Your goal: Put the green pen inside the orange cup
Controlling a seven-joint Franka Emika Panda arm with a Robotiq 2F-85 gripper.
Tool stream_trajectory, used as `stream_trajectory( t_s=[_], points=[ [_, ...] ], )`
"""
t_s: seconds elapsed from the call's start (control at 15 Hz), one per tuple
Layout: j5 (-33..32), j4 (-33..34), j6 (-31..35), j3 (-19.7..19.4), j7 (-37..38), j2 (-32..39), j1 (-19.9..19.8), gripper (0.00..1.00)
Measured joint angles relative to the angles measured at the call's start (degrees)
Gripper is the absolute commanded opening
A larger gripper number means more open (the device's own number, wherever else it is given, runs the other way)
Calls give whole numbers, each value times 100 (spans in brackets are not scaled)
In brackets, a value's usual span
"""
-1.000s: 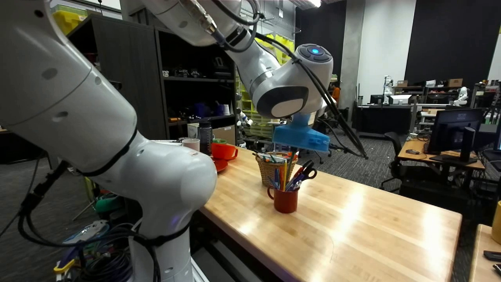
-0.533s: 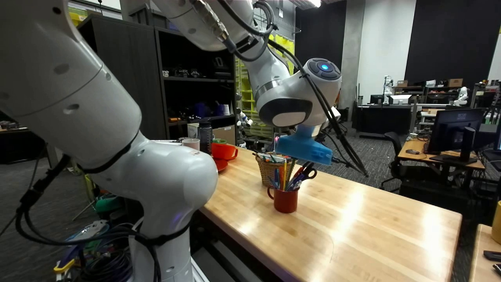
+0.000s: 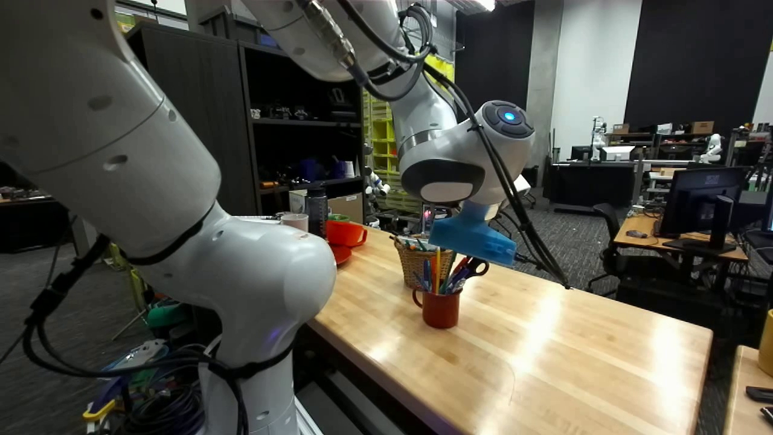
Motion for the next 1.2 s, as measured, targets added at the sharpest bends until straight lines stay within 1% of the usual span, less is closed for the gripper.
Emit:
stream_trajectory(
  t_s=[0.13,0.47,0.53,0.6,0.73,0.87,1.0,1.2],
  points=[
    [46,0,-1,2,-32,34,0,52],
    [62,0,-9,97,-69,72,-1,88],
    [62,1,-9,141,-69,72,-2,95],
    [62,2,-9,195,-69,72,-5,99],
    [62,9,-18,349,-65,72,-33,100],
    [60,15,-53,587,-56,69,-124,100],
    [30,29,-96,930,-7,58,-315,100],
    [-110,77,-234,1529,182,29,-744,100]
  ],
)
